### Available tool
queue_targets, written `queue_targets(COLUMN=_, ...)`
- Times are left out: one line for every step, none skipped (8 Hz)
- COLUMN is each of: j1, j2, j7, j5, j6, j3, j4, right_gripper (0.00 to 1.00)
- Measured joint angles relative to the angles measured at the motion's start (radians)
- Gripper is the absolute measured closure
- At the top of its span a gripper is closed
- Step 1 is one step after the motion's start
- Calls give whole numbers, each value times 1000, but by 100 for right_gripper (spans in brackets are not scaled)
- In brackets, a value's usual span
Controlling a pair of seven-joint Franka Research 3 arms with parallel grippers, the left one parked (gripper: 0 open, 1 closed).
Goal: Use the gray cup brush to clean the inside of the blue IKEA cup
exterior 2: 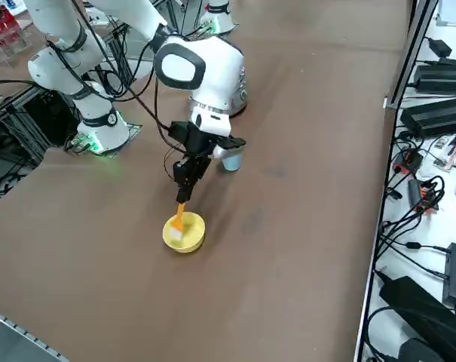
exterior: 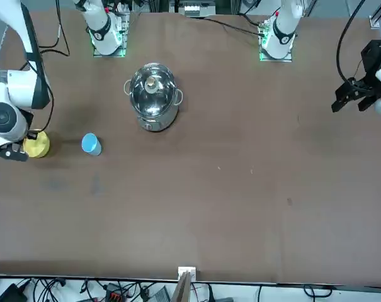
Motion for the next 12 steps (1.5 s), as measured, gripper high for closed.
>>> queue_targets(j1=1, j2=9, j7=38, j5=-39, j6=13, j3=3, j4=-9, right_gripper=96)
queue_targets(j1=3, j2=19, j7=86, j5=-78, j6=28, j3=4, j4=-22, right_gripper=96)
queue_targets(j1=7, j2=32, j7=130, j5=-103, j6=37, j3=7, j4=-31, right_gripper=96)
queue_targets(j1=17, j2=42, j7=156, j5=-109, j6=39, j3=10, j4=-35, right_gripper=96)
queue_targets(j1=24, j2=47, j7=166, j5=-109, j6=39, j3=12, j4=-35, right_gripper=96)
queue_targets(j1=30, j2=47, j7=167, j5=-109, j6=36, j3=13, j4=-35, right_gripper=96)
queue_targets(j1=33, j2=47, j7=167, j5=-109, j6=34, j3=13, j4=-36, right_gripper=96)
queue_targets(j1=33, j2=50, j7=167, j5=-109, j6=32, j3=13, j4=-38, right_gripper=96)
queue_targets(j1=32, j2=57, j7=167, j5=-109, j6=31, j3=13, j4=-40, right_gripper=96)
queue_targets(j1=32, j2=67, j7=167, j5=-109, j6=30, j3=13, j4=-41, right_gripper=96)
queue_targets(j1=31, j2=77, j7=168, j5=-109, j6=30, j3=13, j4=-41, right_gripper=94)
queue_targets(j1=31, j2=83, j7=168, j5=-110, j6=30, j3=13, j4=-41, right_gripper=90)
